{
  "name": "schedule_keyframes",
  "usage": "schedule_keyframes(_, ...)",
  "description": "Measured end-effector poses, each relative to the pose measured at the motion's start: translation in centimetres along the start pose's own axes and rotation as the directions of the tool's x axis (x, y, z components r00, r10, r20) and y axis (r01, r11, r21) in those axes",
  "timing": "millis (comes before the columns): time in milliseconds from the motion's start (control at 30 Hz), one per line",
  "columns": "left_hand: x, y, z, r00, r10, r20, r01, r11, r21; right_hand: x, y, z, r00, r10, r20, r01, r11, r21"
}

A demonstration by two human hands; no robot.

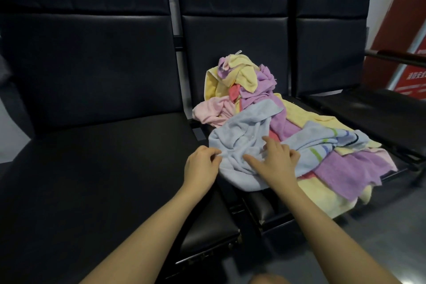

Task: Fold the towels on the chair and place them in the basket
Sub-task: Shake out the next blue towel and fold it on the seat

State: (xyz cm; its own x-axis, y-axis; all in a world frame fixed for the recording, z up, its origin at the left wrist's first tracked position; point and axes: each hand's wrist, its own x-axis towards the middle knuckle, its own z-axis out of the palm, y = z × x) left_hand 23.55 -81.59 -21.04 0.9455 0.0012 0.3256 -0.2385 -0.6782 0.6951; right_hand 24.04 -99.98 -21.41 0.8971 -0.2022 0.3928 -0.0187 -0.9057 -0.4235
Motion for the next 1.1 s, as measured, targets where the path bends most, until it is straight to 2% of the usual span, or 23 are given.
schedule_keyframes(100,0.1,0.5,0.1,1.000,-0.020,-0.014,0.020,1.000,-0.003,-0.4,-0.1,0.4,0.997,0.004,0.081,-0.002,1.000,-0.030)
schedule_keyframes(233,0.3,0.9,-0.6,0.999,-0.026,-0.033,0.025,0.999,-0.019,-0.5,-0.5,0.3,0.999,-0.015,0.032,0.015,1.000,-0.027)
schedule_keyframes(300,0.6,1.4,-1.8,0.997,-0.017,-0.075,0.012,0.998,-0.067,-0.2,-1.4,-0.6,0.999,-0.046,-0.013,0.047,0.997,0.067)
schedule_keyframes(400,1.1,2.6,-4.6,0.982,0.036,-0.184,-0.059,0.991,-0.123,0.2,-3.7,-2.9,0.977,-0.162,-0.140,0.200,0.925,0.324)
schedule_keyframes(467,1.4,3.7,-6.9,0.965,0.077,-0.249,-0.119,0.980,-0.161,0.4,-6.0,-4.8,0.964,-0.163,-0.209,0.246,0.841,0.481)
schedule_keyframes(567,1.8,5.3,-10.8,0.946,0.075,-0.314,-0.163,0.950,-0.264,0.5,-9.7,-7.1,0.953,-0.128,-0.275,0.272,0.763,0.586)
schedule_keyframes(733,2.2,6.7,-18.2,0.932,0.046,-0.359,-0.197,0.897,-0.396,0.5,-14.5,-9.0,0.946,-0.048,-0.319,0.264,0.684,0.680)
schedule_keyframes(867,2.2,7.1,-23.5,0.913,0.021,-0.407,-0.205,0.886,-0.415,-0.2,-17.5,-10.2,0.946,-0.048,-0.320,0.274,0.646,0.712)
schedule_keyframes(967,2.2,7.1,-26.3,0.912,-0.034,-0.408,-0.162,0.885,-0.436,-1.1,-20.1,-10.6,0.944,-0.025,-0.328,0.280,0.585,0.761)
schedule_keyframes(1100,1.9,6.7,-28.9,0.906,-0.124,-0.405,-0.104,0.862,-0.496,-2.0,-23.2,-10.5,0.941,-0.044,-0.334,0.295,0.587,0.754)
